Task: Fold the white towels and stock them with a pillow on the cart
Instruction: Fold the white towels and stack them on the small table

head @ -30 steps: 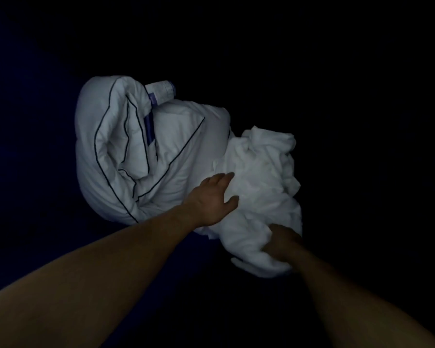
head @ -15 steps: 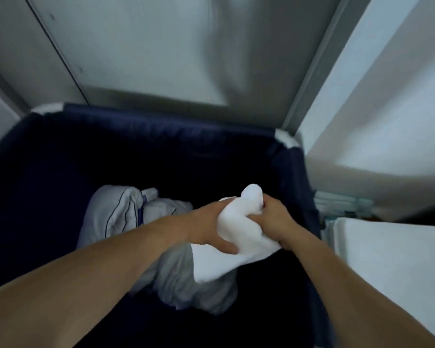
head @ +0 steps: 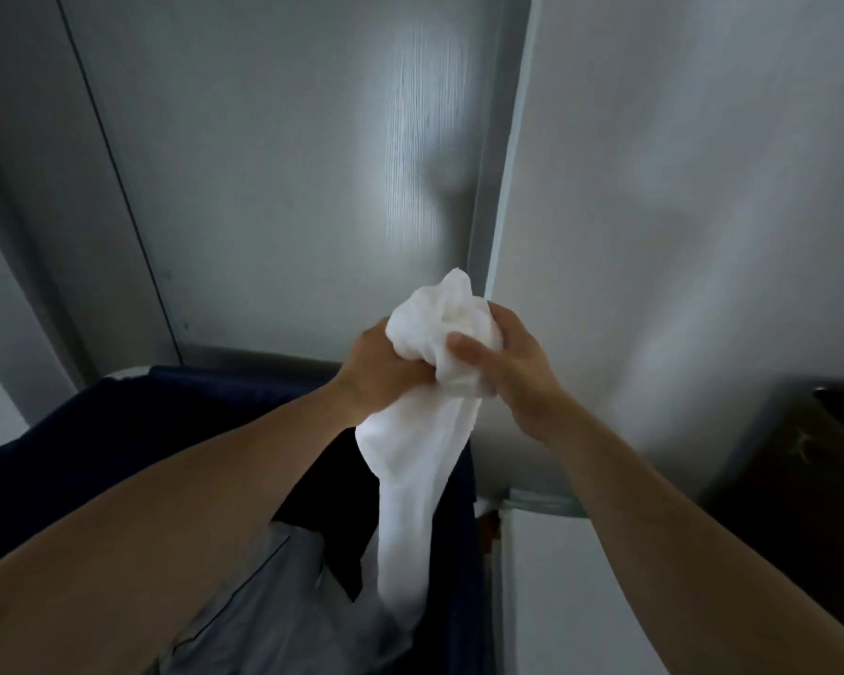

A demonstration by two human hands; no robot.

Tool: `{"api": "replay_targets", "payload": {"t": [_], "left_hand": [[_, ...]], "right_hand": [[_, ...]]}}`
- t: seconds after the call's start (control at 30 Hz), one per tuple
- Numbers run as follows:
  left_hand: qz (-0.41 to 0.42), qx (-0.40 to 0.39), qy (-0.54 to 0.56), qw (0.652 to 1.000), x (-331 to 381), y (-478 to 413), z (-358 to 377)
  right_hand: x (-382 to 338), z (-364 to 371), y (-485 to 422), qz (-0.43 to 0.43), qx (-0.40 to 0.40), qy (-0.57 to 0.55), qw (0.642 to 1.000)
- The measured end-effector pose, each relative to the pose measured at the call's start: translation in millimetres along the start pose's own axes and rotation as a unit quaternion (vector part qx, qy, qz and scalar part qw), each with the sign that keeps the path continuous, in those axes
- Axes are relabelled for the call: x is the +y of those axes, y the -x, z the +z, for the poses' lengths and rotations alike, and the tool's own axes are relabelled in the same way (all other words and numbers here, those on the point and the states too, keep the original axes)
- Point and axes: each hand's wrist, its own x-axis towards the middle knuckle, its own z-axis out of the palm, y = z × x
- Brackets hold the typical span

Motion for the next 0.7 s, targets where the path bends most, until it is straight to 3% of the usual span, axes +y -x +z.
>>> {"api": "replay_targets", "payload": {"t": [0.07, 0.13, 0.23, 0.37, 0.7], "left_hand": [[-0.007, 0.032, 0.009, 0.999, 29.3, -0.4, -3.9], [-0.009, 0.059, 0.023, 0.998, 55.1, -1.5, -11.4], [0.006, 0.064, 0.082, 0.995, 88.1, -2.6, -18.5], [0.026, 0.038, 0.122, 0.992, 119.7, -5.8, -22.0], [0.004, 0.029, 0.237, 0.971, 153.9, -35.9, -38.1]], "right_hand": [[-0.1, -14.2, 14.6, -0.024, 0.008, 0.039, 0.999], [7.9, -27.1, 27.5, 0.027, 0.02, 0.102, 0.994], [25.5, -28.9, 46.0, 0.06, -0.035, 0.135, 0.988], [53.4, -7.0, 56.5, 0.078, -0.051, 0.096, 0.991], [72.0, 21.0, 32.5, 0.256, 0.043, 0.02, 0.965]]}}
